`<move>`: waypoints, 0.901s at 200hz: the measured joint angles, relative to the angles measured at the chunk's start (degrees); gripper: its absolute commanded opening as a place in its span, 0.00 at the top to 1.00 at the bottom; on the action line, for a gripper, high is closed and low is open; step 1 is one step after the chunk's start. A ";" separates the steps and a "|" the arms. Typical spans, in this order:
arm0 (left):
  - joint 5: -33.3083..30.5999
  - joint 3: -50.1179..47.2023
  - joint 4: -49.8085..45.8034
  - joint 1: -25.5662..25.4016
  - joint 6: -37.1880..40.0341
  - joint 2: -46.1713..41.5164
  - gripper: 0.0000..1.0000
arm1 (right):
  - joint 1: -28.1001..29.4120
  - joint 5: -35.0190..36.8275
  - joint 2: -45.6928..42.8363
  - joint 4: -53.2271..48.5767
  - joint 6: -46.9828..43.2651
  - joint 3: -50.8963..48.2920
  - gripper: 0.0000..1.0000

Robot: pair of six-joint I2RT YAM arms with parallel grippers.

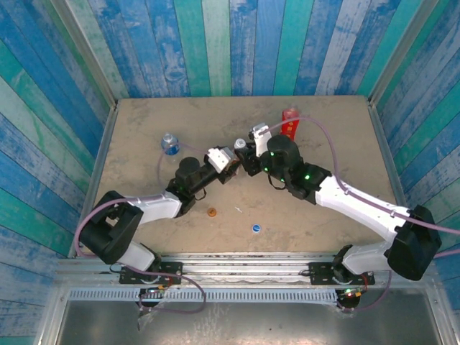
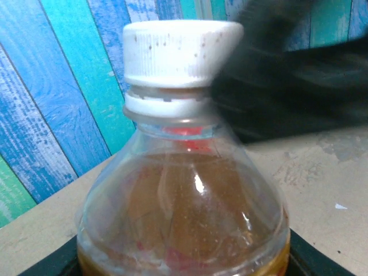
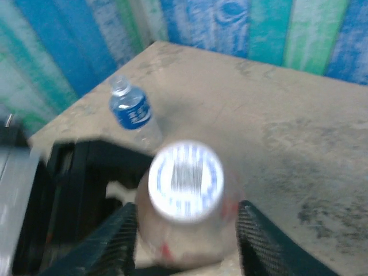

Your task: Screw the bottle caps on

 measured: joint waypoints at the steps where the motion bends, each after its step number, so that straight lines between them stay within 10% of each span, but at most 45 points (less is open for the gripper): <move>1: 0.31 -0.02 0.09 0.17 -0.09 0.00 0.56 | -0.22 -0.68 -0.24 -0.02 -0.20 -0.26 0.37; 78: 37.44 1.88 -3.32 4.74 -0.76 -0.11 0.55 | -8.04 -30.27 -12.83 -6.27 -18.60 -3.56 0.40; 180: 46.23 2.97 -9.14 3.52 1.64 -0.39 0.56 | -8.04 -38.51 -6.49 -15.74 -27.52 2.27 0.61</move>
